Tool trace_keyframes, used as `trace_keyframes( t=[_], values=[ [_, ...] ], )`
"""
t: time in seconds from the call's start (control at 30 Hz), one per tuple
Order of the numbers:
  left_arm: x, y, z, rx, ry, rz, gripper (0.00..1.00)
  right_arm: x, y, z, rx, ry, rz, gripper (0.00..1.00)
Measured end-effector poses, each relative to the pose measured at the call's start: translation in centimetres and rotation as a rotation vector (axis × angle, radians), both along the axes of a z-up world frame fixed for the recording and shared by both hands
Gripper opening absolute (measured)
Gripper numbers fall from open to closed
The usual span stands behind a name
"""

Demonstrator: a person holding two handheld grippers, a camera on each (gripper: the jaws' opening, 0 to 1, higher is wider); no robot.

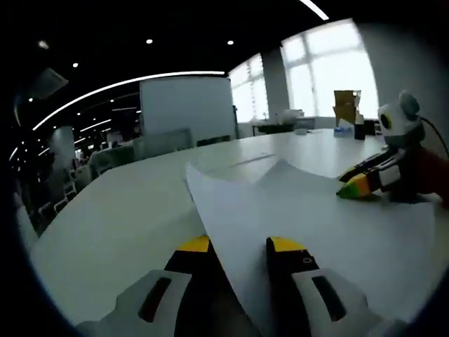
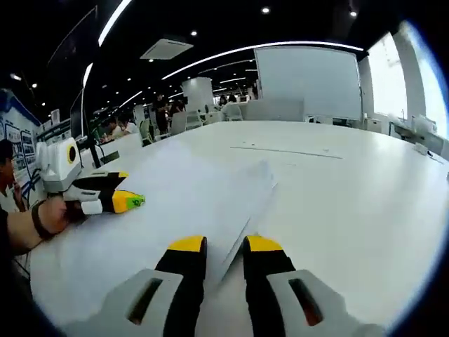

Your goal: Organize the stack of printing papers by aligning and flattening the scattered papers on the table

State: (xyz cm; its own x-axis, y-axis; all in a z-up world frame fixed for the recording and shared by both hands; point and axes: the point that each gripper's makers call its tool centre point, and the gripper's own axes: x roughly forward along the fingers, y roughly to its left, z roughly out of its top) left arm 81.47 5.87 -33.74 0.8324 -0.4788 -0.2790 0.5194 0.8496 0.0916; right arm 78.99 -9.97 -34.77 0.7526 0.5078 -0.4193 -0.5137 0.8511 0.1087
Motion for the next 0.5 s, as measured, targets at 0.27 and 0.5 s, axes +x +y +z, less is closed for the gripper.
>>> trace_keyframes(
  t=[0.27, 0.5],
  values=[
    [0.18, 0.62, 0.35, -0.016, -0.007, 0.023, 0.4, -0.14, 0.13, 0.05, -0.017, -0.015, 0.002, 0.25],
    [-0.04, 0.5, 0.78, -0.066, -0.005, 0.019, 0.47, -0.43, 0.63, 0.47, 0.007, -0.025, 0.021, 0.33]
  ],
)
